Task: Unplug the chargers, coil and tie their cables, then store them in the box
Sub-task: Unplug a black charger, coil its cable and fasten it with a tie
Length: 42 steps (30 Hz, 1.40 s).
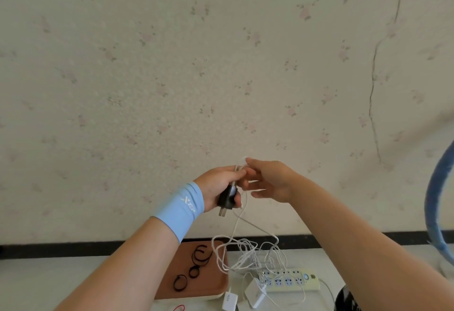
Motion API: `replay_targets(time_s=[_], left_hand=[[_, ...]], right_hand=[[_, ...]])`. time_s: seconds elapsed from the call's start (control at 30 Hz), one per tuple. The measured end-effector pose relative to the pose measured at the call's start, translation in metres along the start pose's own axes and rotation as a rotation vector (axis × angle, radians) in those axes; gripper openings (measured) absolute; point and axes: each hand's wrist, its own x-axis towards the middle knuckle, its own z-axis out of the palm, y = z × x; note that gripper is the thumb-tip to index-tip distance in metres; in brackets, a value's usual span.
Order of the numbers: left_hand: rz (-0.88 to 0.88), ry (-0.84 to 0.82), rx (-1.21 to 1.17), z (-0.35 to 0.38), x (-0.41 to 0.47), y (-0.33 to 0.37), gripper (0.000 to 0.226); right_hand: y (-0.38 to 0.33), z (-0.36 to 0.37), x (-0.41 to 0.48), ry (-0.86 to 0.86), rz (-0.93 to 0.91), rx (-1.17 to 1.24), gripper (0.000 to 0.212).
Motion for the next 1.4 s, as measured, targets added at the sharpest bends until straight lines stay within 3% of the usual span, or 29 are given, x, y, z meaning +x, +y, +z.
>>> replay_targets(time_s=[0.07,0.2,0.3,0.4,0.57,0.7,0.8,0.93,1.13,1.23,1.4], left_hand=[[-0.039,0.049,0.014,0.0,0.0,0.0,0.024],[0.006,0.289,-0.003,-0.006,0.004,0.003,0.018],[0.033,0.421,-0.238,-0.013,0.006,0.006,0.017],[0.016,0.377,-0.435,-0.01,0.0,0.012,0.016],[-0.06,0.316,-0.077,-0.004,-0.007,0.005,0.023],[0.015,0.432,-0.071,-0.009,0.003,0.002,0.027],[0.113,0.519,-0.042,-0.014,0.008,0.002,0.028],[0.076,0.493,-0.151,-0.013,0.002,0.007,0.025],[0.022,0.548,-0.445,-0.02,0.0,0.01,0.026],[0.047,0.512,-0.553,-0.019,0.0,0.008,0.026],[0.063,0.247,-0.464,0.001,-0.002,0.006,0.024]], right_hand=[[-0.001,-0.004,0.003,0.049,0.007,0.1,0.022],[-0.001,-0.004,0.002,0.236,-0.054,0.112,0.018],[-0.005,-0.001,-0.003,0.257,-0.107,0.005,0.022],[-0.008,-0.003,-0.005,0.139,-0.063,-0.079,0.021],[-0.01,-0.006,-0.002,0.165,-0.19,0.039,0.019],[-0.011,-0.01,-0.005,0.252,-0.292,-0.021,0.026],[-0.011,-0.007,-0.005,0.292,-0.296,0.091,0.031],[-0.014,-0.003,-0.001,0.321,-0.219,0.204,0.024],[-0.021,-0.016,-0.003,0.188,-0.189,0.563,0.023],[-0.018,-0.014,-0.005,0.24,-0.233,0.39,0.027],[-0.014,0.004,-0.008,0.172,-0.215,-0.049,0.028]])
